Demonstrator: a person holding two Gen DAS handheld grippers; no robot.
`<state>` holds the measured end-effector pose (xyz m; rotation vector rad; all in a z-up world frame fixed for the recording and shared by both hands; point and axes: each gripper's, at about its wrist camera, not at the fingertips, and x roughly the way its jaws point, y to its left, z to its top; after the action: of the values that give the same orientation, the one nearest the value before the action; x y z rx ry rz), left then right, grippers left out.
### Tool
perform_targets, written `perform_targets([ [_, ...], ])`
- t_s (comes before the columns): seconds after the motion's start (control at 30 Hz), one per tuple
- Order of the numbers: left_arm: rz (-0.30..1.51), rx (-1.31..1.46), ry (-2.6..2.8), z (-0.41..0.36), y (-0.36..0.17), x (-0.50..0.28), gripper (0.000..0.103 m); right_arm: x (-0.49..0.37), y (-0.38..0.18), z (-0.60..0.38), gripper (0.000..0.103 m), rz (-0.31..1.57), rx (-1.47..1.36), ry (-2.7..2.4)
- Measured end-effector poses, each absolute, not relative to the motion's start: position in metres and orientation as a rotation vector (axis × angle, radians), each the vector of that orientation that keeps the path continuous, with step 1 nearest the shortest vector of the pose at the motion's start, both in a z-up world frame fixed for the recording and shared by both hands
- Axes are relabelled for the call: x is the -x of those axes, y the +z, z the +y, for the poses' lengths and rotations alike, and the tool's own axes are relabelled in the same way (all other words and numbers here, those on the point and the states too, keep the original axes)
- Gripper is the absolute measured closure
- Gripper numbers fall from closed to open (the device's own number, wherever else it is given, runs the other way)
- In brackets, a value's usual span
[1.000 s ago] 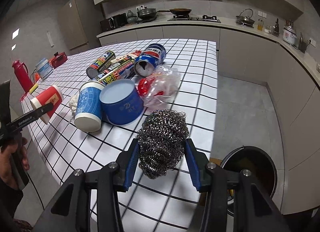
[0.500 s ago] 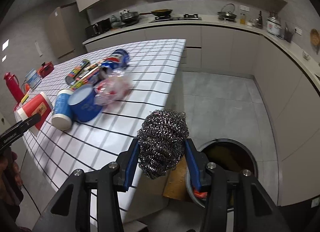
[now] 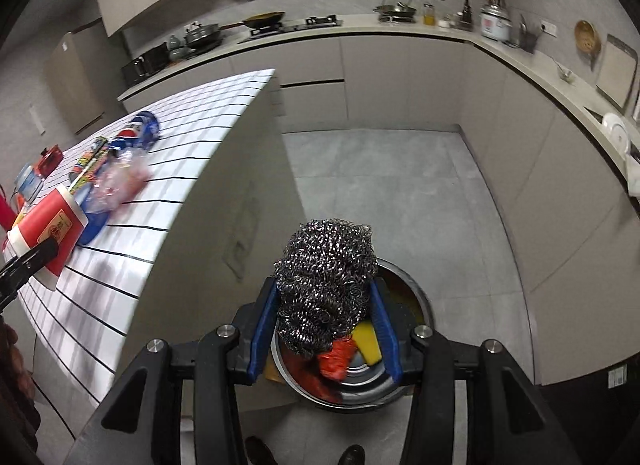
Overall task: Collect trash
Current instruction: 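Carry the steel wool and red paper cup over the bin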
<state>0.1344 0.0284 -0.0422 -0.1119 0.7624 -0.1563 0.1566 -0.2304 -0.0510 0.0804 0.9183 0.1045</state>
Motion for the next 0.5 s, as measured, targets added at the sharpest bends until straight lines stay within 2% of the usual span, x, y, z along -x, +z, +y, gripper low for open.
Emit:
perform_targets([
  [0.2, 0.788, 0.104, -0.237, -0.031, -0.053, -0.139, 0.037, -0.160, -0.065, -0.267, 0.055, 0.955, -0.079, 0.092],
  [0.5, 0.891, 0.084, -0.279, -0.104, -0.100, -0.142, 0.037, -0.170, -0.102, -0.298, 0.055, 1.031, -0.057, 0.125],
])
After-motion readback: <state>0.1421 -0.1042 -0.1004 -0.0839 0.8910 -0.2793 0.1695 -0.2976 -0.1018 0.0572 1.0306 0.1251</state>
